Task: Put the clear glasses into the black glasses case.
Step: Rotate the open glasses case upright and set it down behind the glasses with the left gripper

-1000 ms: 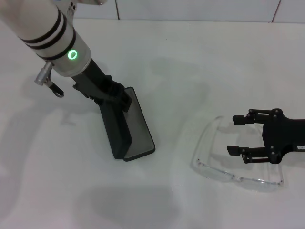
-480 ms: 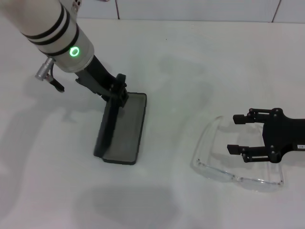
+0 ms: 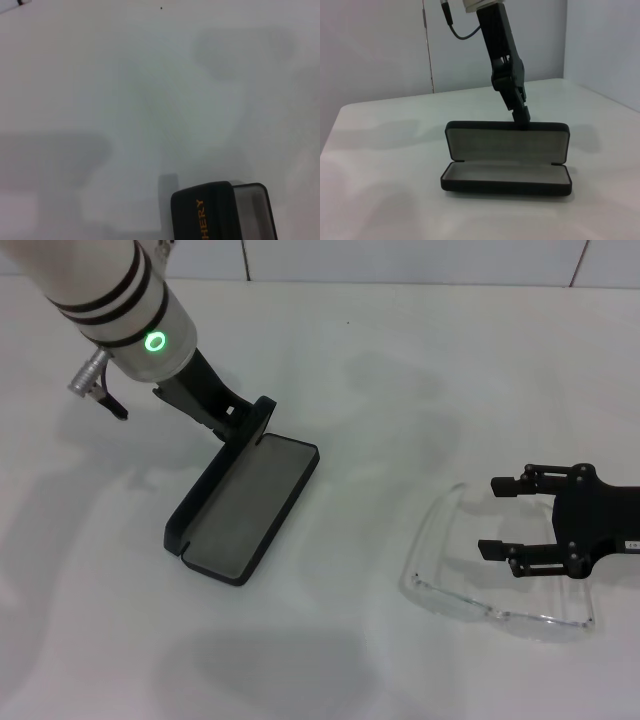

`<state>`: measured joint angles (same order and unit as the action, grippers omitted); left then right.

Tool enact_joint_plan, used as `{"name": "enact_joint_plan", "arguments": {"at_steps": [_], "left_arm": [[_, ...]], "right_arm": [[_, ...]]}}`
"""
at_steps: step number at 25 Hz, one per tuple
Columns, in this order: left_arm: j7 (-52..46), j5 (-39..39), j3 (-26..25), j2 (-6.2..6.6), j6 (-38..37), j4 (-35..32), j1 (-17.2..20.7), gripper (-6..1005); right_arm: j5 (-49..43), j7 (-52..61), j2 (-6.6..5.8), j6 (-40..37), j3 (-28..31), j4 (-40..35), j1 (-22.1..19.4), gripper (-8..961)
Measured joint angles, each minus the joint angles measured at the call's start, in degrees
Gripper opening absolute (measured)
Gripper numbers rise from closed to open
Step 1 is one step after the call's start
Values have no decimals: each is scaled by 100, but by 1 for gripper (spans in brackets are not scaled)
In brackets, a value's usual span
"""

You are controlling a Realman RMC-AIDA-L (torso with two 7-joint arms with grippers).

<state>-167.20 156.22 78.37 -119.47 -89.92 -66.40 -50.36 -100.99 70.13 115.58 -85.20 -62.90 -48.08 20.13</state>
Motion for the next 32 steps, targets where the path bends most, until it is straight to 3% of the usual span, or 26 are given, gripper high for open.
{"name": "enact_joint_plan", "arguments": {"at_steps": [6, 9, 20, 25, 32], "left_arm": [[187, -70, 6, -31, -10, -389, 90, 62], [188, -144, 14, -34, -54, -432, 85, 105], [-286, -269, 315, -32, -435, -645, 58, 291], [-493, -134, 549, -32, -461, -460, 11, 540], [-521, 15, 541, -32, -407, -210, 11, 641]], "right_arm": [[0, -10, 0, 1, 10, 0, 0, 753], [0, -11, 0, 7, -1, 2, 2, 753], [0, -17, 0, 82, -19, 141, 74, 752], [0, -19, 0, 109, -20, 227, 135, 752], [0, -75, 0, 139, -20, 285, 159, 752]]}}
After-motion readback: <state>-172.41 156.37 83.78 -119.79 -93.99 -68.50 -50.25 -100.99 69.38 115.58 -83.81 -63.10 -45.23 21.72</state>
